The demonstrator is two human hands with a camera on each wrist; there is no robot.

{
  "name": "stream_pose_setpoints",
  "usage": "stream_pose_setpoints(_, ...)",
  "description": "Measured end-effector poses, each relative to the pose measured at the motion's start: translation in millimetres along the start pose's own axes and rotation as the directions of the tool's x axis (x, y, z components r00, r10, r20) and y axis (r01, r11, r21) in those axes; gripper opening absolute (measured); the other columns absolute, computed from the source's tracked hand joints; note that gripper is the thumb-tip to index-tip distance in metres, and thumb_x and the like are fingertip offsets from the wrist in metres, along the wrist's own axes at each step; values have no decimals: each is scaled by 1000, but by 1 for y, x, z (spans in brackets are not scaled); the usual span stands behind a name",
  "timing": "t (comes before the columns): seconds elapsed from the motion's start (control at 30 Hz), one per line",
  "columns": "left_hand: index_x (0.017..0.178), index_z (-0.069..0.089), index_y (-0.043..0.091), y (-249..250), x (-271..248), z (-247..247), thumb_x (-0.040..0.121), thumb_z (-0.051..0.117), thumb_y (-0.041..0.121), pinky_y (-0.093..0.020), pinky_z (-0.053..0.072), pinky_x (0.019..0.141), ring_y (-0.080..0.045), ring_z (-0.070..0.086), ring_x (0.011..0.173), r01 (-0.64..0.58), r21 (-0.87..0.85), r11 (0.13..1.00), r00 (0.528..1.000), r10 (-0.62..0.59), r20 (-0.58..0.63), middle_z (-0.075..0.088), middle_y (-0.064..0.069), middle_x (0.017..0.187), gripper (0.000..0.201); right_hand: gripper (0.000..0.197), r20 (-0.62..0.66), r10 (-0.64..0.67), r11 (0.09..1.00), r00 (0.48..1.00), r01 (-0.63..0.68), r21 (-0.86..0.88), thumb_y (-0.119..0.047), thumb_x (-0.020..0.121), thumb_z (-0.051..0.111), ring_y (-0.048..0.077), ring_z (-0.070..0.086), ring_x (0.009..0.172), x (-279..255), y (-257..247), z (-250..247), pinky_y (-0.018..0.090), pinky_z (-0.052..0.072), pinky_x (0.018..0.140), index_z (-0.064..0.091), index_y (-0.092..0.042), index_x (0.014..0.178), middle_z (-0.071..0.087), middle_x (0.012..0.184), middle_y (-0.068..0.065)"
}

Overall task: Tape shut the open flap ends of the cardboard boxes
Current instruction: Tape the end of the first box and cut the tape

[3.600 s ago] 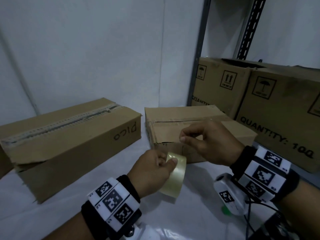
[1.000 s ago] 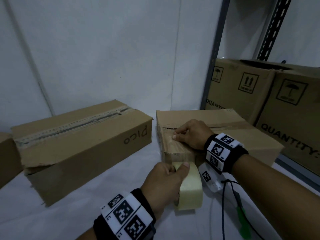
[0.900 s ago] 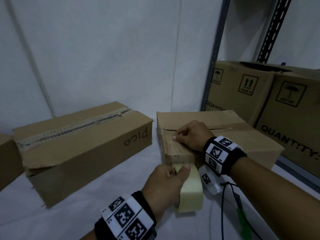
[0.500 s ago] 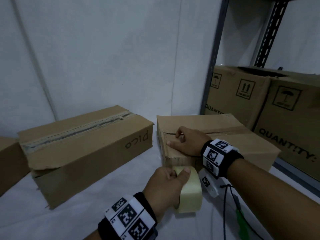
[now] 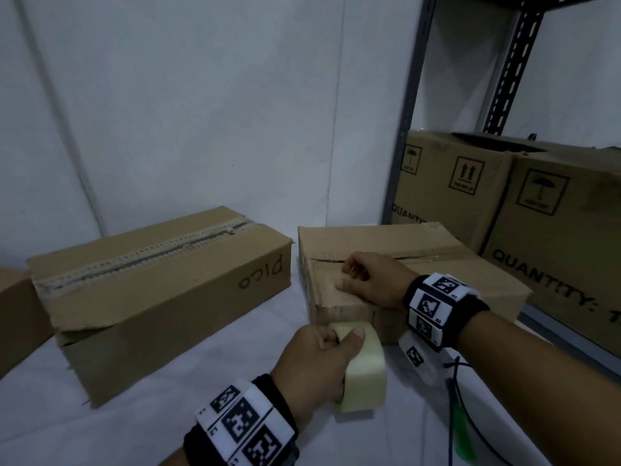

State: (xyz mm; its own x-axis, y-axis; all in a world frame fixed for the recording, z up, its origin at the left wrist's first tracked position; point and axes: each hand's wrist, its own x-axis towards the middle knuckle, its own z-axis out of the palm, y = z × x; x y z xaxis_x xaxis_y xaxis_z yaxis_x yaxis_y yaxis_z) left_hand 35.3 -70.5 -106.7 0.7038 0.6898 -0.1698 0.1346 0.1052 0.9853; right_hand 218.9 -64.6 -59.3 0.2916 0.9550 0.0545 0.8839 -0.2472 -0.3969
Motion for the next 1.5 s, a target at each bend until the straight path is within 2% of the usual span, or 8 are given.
stream_pose_setpoints(0.2, 93, 66, -9, 1, -4, 1, 82, 67, 35, -63, 51, 84, -49, 64, 96, 75, -78, 994, 997, -74, 21, 63, -38, 104, 46, 52, 120, -67, 968, 990, 35, 249, -42, 70, 81, -1, 54, 75, -22, -3, -16, 19, 47, 75, 59, -20, 113, 56, 90, -11)
stream_pose_setpoints(0.37, 101, 67, -4, 2, -10, 1, 90, 60, 19, -53, 55, 86, -40, 67, 99, 95, -155, 983, 992, -80, 102, 66, -31, 109, 26, 32, -227, 68, 982, 971, -25, 188, -50, 86, 59, 11, 57, 67, -78, -5, -10, 29, 47, 64, 60, -20, 76, 62, 72, -6)
stream_pose_setpoints(0.57, 114, 51, -20, 3, -16, -2, 90, 58, 15, -50, 50, 86, -37, 59, 90, 116, -184, 976, 981, -84, 176, 59, -22, 101, 44, 64, 223, 157, 809, 962, -255, 529, -59, 76, 55, 20, 67, 79, -123, -15, 10, 33, 52, 76, 67, 1, 96, 71, 94, 17)
stream_pose_setpoints(0.73, 107, 58, -16, 28, -21, -24, 93, 54, 15, -28, 45, 64, -27, 57, 78, 44, 195, 980, 969, -90, 230, 62, -22, 86, 34, 30, 322, 88, 712, 942, -286, 641, -44, 85, 63, 16, 62, 82, -129, -11, 24, 34, 51, 82, 65, -15, 89, 66, 82, 3)
stream_pose_setpoints(0.93, 111, 68, 25, 48, -1, -54, 81, 69, 13, -14, 48, 85, -1, 60, 99, -413, 701, 582, 890, 422, 173, 67, 10, 111, 32, 77, 251, 61, 658, 966, -228, 718, -62, 70, 68, 28, 61, 86, -131, -17, 23, 43, 47, 84, 59, 5, 106, 65, 93, 15)
stream_pose_setpoints(1.07, 130, 56, 21, 41, 21, -51, 83, 69, 17, -15, 31, 107, -6, 44, 129, -488, 806, 336, 845, 413, 340, 48, 9, 143, 48, 45, 272, 82, 566, 959, -270, 779, -35, 89, 62, 32, 67, 98, -137, -18, 24, 41, 53, 90, 63, 4, 112, 68, 112, 25)
stream_pose_setpoints(1.17, 128, 58, 17, 39, 26, -46, 87, 64, 20, -32, 37, 108, -15, 50, 128, -507, 822, 259, 832, 396, 388, 54, 3, 139, 41, 42, 272, 127, 530, 954, -297, 794, -36, 86, 61, 35, 66, 105, -142, -18, 26, 47, 51, 96, 66, -3, 112, 69, 113, 22)
stream_pose_setpoints(1.5, 140, 44, 18, 26, 51, -53, 96, 49, 17, -29, 22, 117, -11, 27, 143, -483, 851, 207, 849, 350, 396, 36, 4, 151, 43, 40, 151, 154, 594, 976, -214, 775, -53, 81, 65, 23, 71, 95, -141, -16, 39, 47, 48, 99, 69, -18, 102, 77, 97, 4)
